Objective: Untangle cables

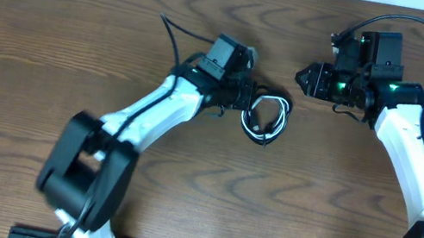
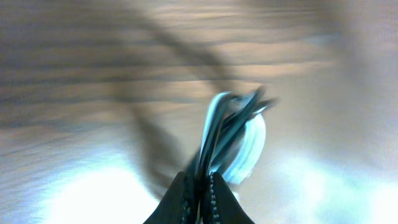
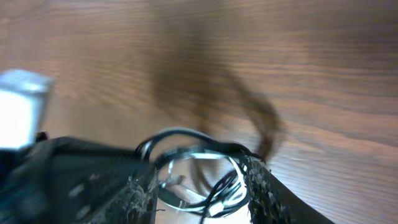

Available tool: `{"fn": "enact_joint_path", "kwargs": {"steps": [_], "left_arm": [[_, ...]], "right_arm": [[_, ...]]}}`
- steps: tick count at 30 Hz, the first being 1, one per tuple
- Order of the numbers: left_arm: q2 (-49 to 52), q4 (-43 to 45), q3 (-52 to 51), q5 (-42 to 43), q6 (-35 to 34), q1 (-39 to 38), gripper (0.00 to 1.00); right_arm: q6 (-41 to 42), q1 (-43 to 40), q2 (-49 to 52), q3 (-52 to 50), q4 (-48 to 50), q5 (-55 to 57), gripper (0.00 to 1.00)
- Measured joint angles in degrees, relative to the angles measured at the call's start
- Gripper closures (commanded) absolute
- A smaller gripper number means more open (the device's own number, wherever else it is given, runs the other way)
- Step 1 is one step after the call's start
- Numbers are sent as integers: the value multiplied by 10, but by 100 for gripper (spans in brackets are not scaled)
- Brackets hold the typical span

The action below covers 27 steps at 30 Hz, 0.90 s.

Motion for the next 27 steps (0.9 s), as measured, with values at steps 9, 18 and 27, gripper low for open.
{"fn": "enact_joint_path", "kwargs": {"steps": [9, 18, 27], "left_arm": [[-58, -39, 0, 157, 26, 23, 93], [-57, 32, 0, 355, 27, 86, 93], [-57, 132, 0, 478, -1, 115, 93]], "right_arm": [[-4, -1, 0, 0, -24, -111, 59], [0, -2, 0, 0, -76, -31, 55], [-33, -21, 0, 0, -55, -27, 53]]}}
